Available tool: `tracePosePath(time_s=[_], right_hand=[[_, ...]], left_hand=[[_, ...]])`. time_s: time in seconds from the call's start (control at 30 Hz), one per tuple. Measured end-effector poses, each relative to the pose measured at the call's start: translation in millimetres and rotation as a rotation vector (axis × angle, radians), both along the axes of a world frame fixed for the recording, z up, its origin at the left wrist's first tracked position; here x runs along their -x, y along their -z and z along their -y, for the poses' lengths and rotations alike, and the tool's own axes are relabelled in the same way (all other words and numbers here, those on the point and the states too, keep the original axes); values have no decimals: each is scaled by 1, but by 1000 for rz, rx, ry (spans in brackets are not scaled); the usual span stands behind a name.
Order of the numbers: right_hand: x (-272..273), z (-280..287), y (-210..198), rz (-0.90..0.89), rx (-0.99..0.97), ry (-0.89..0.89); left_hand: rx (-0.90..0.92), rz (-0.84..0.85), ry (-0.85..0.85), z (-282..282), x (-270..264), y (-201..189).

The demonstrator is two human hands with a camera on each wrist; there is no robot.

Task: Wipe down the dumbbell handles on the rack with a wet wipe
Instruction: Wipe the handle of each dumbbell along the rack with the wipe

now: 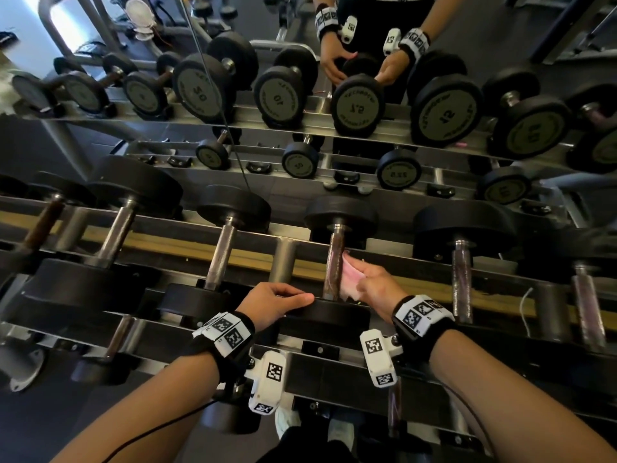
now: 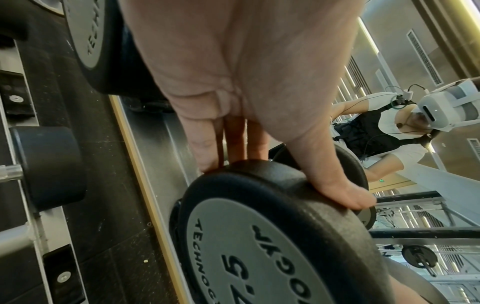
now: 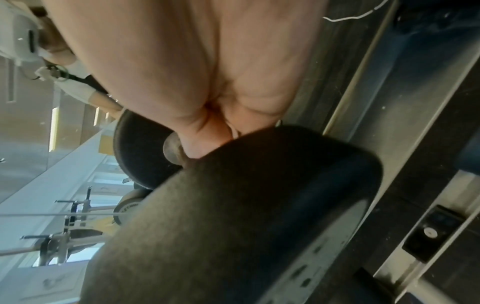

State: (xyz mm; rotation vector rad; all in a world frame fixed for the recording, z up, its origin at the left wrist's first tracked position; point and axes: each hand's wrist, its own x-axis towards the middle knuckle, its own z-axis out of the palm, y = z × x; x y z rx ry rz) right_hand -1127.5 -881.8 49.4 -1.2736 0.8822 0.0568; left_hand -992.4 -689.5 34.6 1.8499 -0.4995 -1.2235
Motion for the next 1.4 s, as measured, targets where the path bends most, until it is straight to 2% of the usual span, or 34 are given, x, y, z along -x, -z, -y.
tracePosePath(time_s=[0.17, 0.23, 0.33, 0.4, 0.47, 0.6, 0.73, 0.87, 0.97, 1.03, 1.1, 1.23, 1.4], right_hand=[[13, 6, -9, -59, -66, -72], [14, 14, -14, -84, -9, -59], [5, 24, -10, -50, 27, 133], [-11, 25, -8, -50, -25, 249], [-26, 19, -7, -61, -84, 257], [-35, 12, -1, -58, 12, 153], [-28, 13, 8, 1, -75, 221], [-22, 6, 12, -4, 63, 184], [-7, -1, 15, -11, 67, 112], [4, 2, 18, -31, 46, 51], [10, 11, 18, -85, 35, 69], [5, 20, 21, -231, 144, 64], [-10, 6, 27, -159, 9, 11]], left_hand=[[3, 5, 4, 0, 1, -1], [4, 13, 15, -1, 1, -3], [3, 20, 28, -1, 2, -5], [1, 29, 30, -1, 3, -6], [-2, 41, 30, -2, 3, -6], [1, 51, 11, -1, 5, -5], [10, 42, 0, -1, 6, -4], [30, 21, -27, -1, 8, -5], [46, 8, -51, -2, 11, -5], [53, 0, -51, -2, 11, -5], [51, 4, -37, -3, 11, -5], [37, 7, -34, -3, 10, -4], [46, -4, -32, -4, 9, -1]])
